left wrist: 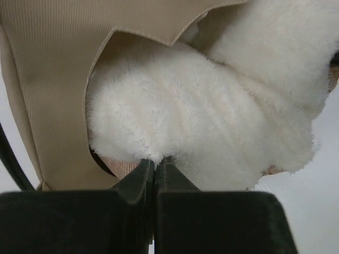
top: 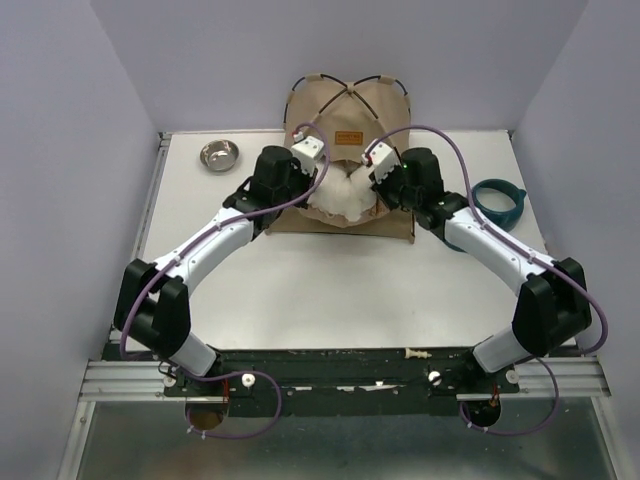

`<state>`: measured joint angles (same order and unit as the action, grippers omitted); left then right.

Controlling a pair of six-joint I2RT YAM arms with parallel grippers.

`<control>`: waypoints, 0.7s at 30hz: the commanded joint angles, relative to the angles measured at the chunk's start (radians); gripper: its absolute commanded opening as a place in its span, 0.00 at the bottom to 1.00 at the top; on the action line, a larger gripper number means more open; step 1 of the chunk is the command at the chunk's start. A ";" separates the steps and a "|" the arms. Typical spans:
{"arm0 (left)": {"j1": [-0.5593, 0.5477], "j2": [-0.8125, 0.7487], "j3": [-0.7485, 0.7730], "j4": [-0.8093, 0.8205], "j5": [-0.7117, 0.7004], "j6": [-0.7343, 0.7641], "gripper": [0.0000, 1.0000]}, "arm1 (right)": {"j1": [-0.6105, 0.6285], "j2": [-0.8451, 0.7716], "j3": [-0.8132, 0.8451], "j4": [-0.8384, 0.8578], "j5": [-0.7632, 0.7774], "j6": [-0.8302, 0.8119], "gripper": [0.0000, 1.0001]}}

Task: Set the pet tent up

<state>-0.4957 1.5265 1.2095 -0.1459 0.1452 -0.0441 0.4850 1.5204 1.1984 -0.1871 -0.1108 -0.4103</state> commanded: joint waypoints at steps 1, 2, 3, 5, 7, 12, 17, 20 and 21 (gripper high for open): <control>-0.052 0.062 -0.031 0.310 -0.059 0.119 0.00 | 0.024 0.044 -0.068 0.377 0.053 -0.126 0.01; -0.052 0.092 -0.013 0.312 -0.070 0.131 0.00 | 0.026 0.064 -0.054 0.386 0.059 -0.140 0.01; -0.053 0.124 -0.001 0.313 -0.084 0.136 0.00 | 0.026 0.089 -0.042 0.396 0.071 -0.148 0.01; -0.053 0.167 -0.011 0.366 -0.107 0.161 0.00 | 0.026 0.128 -0.063 0.464 0.091 -0.202 0.01; -0.053 0.210 -0.012 0.381 -0.137 0.193 0.00 | 0.029 0.168 -0.088 0.503 0.100 -0.249 0.01; -0.052 0.320 0.082 0.200 -0.176 0.211 0.31 | 0.032 0.251 -0.031 0.352 0.141 -0.266 0.26; -0.041 0.152 -0.045 0.247 -0.069 0.227 0.78 | 0.032 0.091 -0.105 0.275 0.132 -0.236 0.73; -0.041 0.042 -0.077 0.247 -0.032 0.202 0.86 | 0.032 0.005 -0.122 0.207 0.117 -0.219 0.78; -0.040 0.014 -0.077 0.237 -0.027 0.194 0.87 | 0.032 -0.020 -0.120 0.189 0.117 -0.213 0.80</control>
<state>-0.5323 1.7058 1.1427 0.0425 0.0296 0.1612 0.5056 1.6287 1.0824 0.0593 0.0334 -0.6453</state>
